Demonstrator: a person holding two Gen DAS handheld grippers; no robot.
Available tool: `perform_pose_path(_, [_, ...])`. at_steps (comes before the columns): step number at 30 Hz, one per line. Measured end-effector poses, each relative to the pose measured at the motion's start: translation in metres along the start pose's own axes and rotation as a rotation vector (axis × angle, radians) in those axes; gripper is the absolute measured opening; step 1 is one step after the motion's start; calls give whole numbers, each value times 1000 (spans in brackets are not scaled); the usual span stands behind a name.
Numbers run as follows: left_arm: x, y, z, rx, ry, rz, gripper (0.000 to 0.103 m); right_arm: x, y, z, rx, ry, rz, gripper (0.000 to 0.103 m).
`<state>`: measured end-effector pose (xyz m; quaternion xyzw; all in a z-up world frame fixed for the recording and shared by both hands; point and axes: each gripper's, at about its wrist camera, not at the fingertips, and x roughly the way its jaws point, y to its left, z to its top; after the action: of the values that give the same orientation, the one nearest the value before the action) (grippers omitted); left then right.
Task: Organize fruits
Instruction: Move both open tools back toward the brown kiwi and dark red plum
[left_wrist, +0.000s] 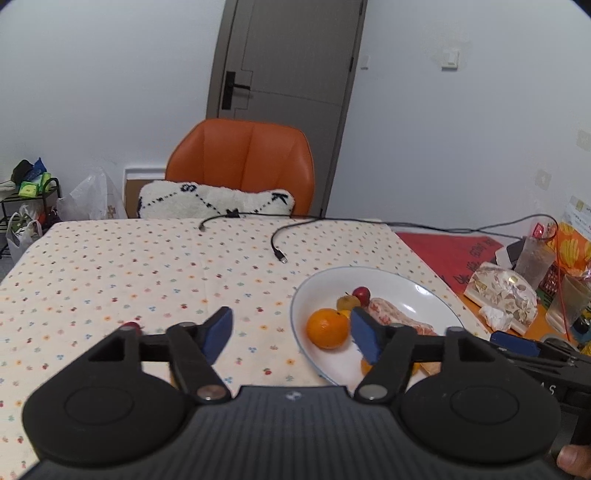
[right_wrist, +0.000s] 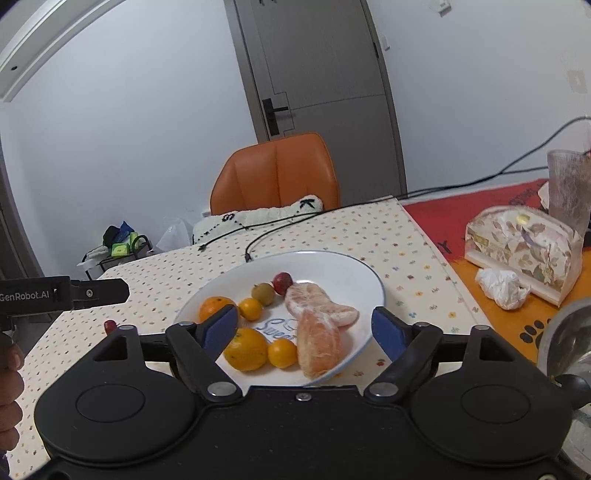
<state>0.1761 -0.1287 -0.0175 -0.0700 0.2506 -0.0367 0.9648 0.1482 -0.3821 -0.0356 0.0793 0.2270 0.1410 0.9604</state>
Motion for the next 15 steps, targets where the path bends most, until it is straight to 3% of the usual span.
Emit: perform_pose_path(15, [-33,39,-8,-37,-16,80,85,-15,39,-1,-32,-21,49,92])
